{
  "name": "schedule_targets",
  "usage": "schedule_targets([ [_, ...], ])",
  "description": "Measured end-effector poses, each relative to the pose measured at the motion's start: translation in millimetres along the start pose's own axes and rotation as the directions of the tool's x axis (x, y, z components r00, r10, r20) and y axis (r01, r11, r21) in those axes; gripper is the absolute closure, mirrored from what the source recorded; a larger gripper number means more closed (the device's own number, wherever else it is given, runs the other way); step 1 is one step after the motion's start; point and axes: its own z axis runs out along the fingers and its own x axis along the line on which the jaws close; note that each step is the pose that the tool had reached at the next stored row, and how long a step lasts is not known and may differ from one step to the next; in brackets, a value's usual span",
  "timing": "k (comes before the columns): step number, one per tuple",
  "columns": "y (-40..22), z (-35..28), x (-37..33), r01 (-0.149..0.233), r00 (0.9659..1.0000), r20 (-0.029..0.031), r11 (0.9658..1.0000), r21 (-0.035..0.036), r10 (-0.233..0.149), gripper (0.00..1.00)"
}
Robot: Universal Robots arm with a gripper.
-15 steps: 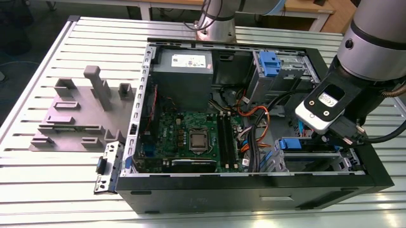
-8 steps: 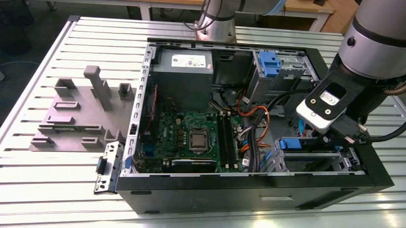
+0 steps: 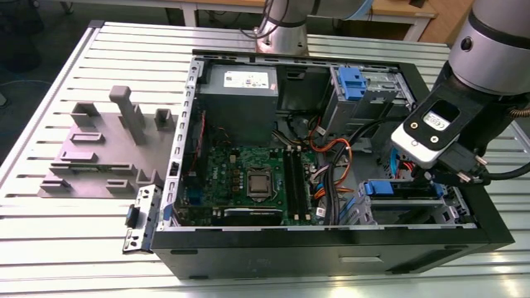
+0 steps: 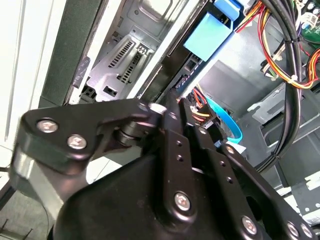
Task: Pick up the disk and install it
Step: 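Insert the first disk wire, then insert the second disk wire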
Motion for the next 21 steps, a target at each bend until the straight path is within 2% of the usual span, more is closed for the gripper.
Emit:
schedule_targets([
  [2, 0.0, -0.1, 0.0, 0.000, 1.0000, 0.0002, 1.0000, 0.0001, 0.000, 0.89],
  [19, 0.0, -0.1, 0.0, 0.000, 1.0000, -0.0003, 1.0000, 0.0000, 0.000, 0.89],
  [21, 0.1, -0.1, 0.2, 0.000, 1.0000, -0.0002, 1.0000, 0.0040, 0.000, 0.89],
])
